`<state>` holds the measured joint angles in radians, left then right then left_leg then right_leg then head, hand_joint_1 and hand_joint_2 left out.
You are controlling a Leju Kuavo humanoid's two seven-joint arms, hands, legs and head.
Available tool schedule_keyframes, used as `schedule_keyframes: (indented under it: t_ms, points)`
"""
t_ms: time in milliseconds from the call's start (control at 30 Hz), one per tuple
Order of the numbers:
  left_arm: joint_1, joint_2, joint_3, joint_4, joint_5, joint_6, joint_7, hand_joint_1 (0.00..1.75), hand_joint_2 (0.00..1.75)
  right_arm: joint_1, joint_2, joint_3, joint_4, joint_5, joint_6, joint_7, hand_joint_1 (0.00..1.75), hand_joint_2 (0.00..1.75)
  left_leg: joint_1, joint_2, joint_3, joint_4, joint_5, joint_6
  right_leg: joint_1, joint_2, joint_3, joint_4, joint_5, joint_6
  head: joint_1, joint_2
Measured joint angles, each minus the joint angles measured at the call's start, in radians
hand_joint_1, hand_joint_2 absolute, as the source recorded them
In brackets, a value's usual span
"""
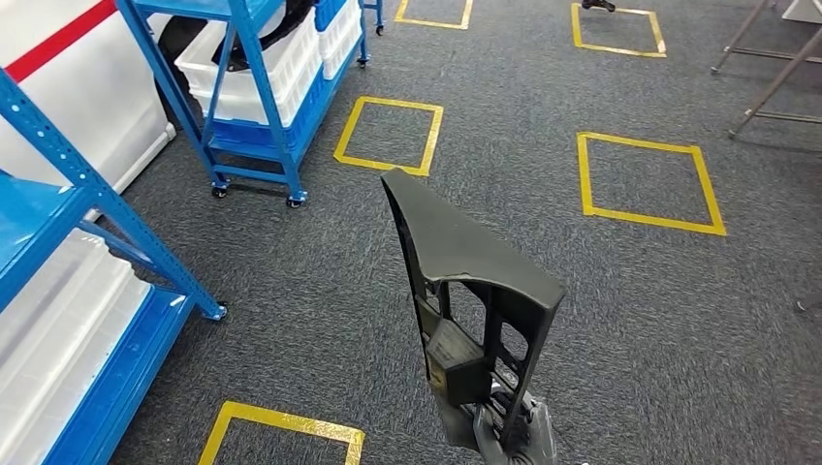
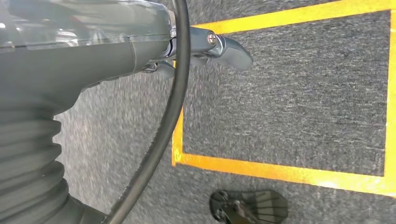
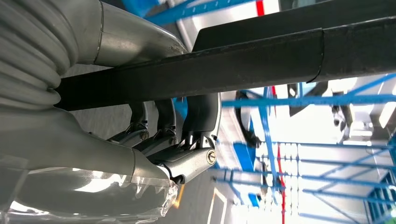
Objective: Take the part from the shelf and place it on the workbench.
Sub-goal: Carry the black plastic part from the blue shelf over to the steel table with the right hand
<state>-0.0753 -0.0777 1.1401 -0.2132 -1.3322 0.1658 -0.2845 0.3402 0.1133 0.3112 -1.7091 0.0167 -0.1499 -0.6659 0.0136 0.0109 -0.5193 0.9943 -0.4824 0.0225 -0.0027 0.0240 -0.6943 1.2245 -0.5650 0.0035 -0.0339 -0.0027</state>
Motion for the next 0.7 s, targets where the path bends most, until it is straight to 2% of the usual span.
schedule_keyframes:
  t_ms: [33, 67, 100, 133, 200, 233, 267, 333, 367, 400, 433, 467, 533, 567, 600, 633, 667, 700]
  points:
    - [0.002, 0.000, 0.001, 0.000, 0.000, 0.000, 0.001, 0.00, 1.75, 0.001, 0.000, 0.000, 0.000, 0.000, 0.000, 0.000, 1.75, 1.75, -0.001, 0.016, 0.000, 0.000, -0.001, 0.001, -0.004, -0.009, -0.024, 0.049, -0.016, 0.003, 0.000, 0.000]
    - [0.002, 0.000, 0.001, 0.000, -0.001, 0.000, 0.001, 0.00, 1.75, 0.003, 0.000, 0.000, 0.000, 0.001, 0.000, 0.001, 1.75, 1.75, -0.002, 0.031, 0.000, 0.000, -0.003, 0.001, -0.007, -0.015, -0.034, 0.070, -0.016, 0.006, 0.000, 0.000]
    - [0.002, 0.000, 0.001, 0.000, -0.001, -0.001, 0.002, 0.00, 1.75, 0.004, 0.000, -0.001, 0.000, 0.001, 0.000, 0.001, 1.75, 1.75, -0.002, 0.045, 0.002, 0.000, -0.005, -0.001, -0.010, -0.021, -0.024, 0.054, 0.002, 0.008, 0.000, 0.000]
    - [0.001, -0.001, 0.001, 0.000, -0.003, -0.001, 0.002, 0.00, 1.75, 0.005, 0.000, -0.001, 0.000, 0.001, 0.000, 0.002, 1.75, 1.75, -0.002, 0.058, 0.005, 0.001, -0.008, -0.003, -0.012, -0.031, 0.005, 0.002, 0.034, 0.008, 0.000, 0.000]
    - [0.000, -0.002, 0.001, 0.000, -0.005, -0.001, 0.003, 0.00, 1.75, 0.005, 0.000, -0.001, 0.000, 0.003, -0.001, 0.002, 1.75, 1.75, -0.005, 0.081, 0.013, 0.002, -0.016, -0.013, -0.008, -0.077, 0.079, -0.131, 0.083, 0.003, 0.000, 0.000]
    - [0.000, -0.002, 0.001, 0.000, -0.006, -0.001, 0.003, 0.00, 1.75, 0.004, 0.000, -0.002, 0.000, 0.005, -0.001, 0.003, 1.75, 1.75, -0.007, 0.091, 0.016, 0.003, -0.020, -0.018, -0.004, -0.094, 0.102, -0.175, 0.093, -0.002, 0.000, 0.000]
    - [-0.001, -0.002, 0.001, 0.000, -0.006, -0.001, 0.003, 0.00, 1.75, 0.004, 0.000, -0.002, 0.000, 0.006, -0.001, 0.004, 1.75, 1.75, -0.010, 0.101, 0.020, 0.003, -0.023, -0.024, 0.001, -0.103, 0.111, -0.195, 0.092, -0.008, 0.000, 0.000]
    - [-0.005, -0.004, 0.001, 0.000, -0.006, -0.001, 0.003, 0.00, 1.75, 0.007, 0.000, -0.004, 0.000, 0.009, 0.000, 0.005, 1.75, 1.75, -0.010, 0.120, 0.028, 0.001, -0.029, -0.035, 0.005, -0.083, 0.111, -0.202, 0.092, -0.019, 0.000, 0.000]
    - [-0.007, -0.005, 0.001, 0.000, -0.007, 0.000, 0.003, 0.00, 1.75, 0.008, 0.000, -0.006, 0.000, 0.010, 0.000, 0.006, 1.75, 1.75, -0.007, 0.111, 0.030, 0.007, -0.036, -0.040, 0.005, -0.071, 0.113, -0.205, 0.094, -0.024, 0.000, 0.000]
    - [-0.008, -0.006, 0.001, 0.000, -0.007, 0.000, 0.003, 0.00, 1.75, 0.008, 0.001, -0.007, -0.001, 0.012, 0.001, 0.006, 1.75, 1.75, -0.005, 0.089, 0.024, 0.025, -0.052, -0.044, 0.003, -0.059, 0.114, -0.209, 0.096, -0.031, 0.000, 0.000]
    - [-0.007, -0.007, 0.001, 0.000, -0.007, 0.000, 0.003, 0.00, 1.75, 0.008, 0.003, -0.008, -0.001, 0.013, 0.002, 0.006, 1.75, 1.75, -0.002, 0.059, 0.007, 0.067, -0.078, -0.047, 0.000, -0.047, 0.116, -0.212, 0.099, -0.037, 0.000, 0.000]
    - [-0.005, -0.007, 0.001, 0.000, -0.008, 0.000, 0.003, 0.00, 1.75, 0.007, 0.005, -0.009, 0.000, 0.013, 0.002, 0.006, 1.75, 1.75, 0.000, 0.028, -0.020, 0.127, -0.111, -0.048, 0.000, -0.035, 0.116, -0.213, 0.099, -0.042, 0.000, 0.000]
    - [0.001, -0.008, 0.001, 0.000, -0.008, 0.001, 0.004, 0.00, 1.75, 0.007, 0.008, -0.010, 0.000, 0.013, 0.004, 0.006, 1.75, 1.75, 0.001, 0.001, -0.086, 0.259, -0.162, -0.050, 0.001, -0.006, 0.116, -0.211, 0.099, -0.046, 0.000, 0.000]
    - [0.002, -0.008, 0.001, 0.000, -0.008, 0.001, 0.004, 0.00, 1.75, 0.007, 0.008, -0.010, 0.000, 0.014, 0.004, 0.006, 1.75, 1.75, 0.001, -0.003, -0.106, 0.291, -0.163, -0.051, 0.002, 0.010, 0.116, -0.209, 0.099, -0.046, 0.000, 0.000]
    - [0.003, -0.008, 0.001, 0.000, -0.008, 0.001, 0.005, 0.00, 1.75, 0.008, 0.008, -0.010, 0.000, 0.014, 0.005, 0.006, 1.75, 1.75, 0.001, -0.005, -0.110, 0.284, -0.141, -0.050, 0.002, 0.026, 0.117, -0.206, 0.098, -0.046, 0.000, 0.000]
    - [0.003, -0.008, 0.001, 0.000, -0.008, 0.001, 0.005, 0.00, 1.75, 0.008, 0.008, -0.010, 0.001, 0.014, 0.005, 0.006, 1.75, 1.75, 0.002, -0.010, -0.097, 0.242, -0.105, -0.049, 0.002, 0.041, 0.117, -0.203, 0.097, -0.045, 0.000, 0.000]
    - [0.002, -0.008, 0.001, 0.000, -0.008, 0.001, 0.005, 0.00, 1.75, 0.008, 0.009, -0.011, 0.001, 0.015, 0.005, 0.006, 1.75, 1.75, 0.004, -0.027, -0.073, 0.176, -0.063, -0.048, 0.001, 0.057, 0.117, -0.199, 0.095, -0.042, 0.000, 0.000]
    - [0.002, -0.008, 0.001, 0.000, -0.008, 0.001, 0.004, 0.00, 1.75, 0.008, 0.009, -0.011, 0.001, 0.015, 0.005, 0.006, 1.75, 1.75, 0.005, -0.051, -0.049, 0.112, -0.033, -0.046, 0.001, 0.070, 0.116, -0.194, 0.093, -0.039, 0.000, 0.000]
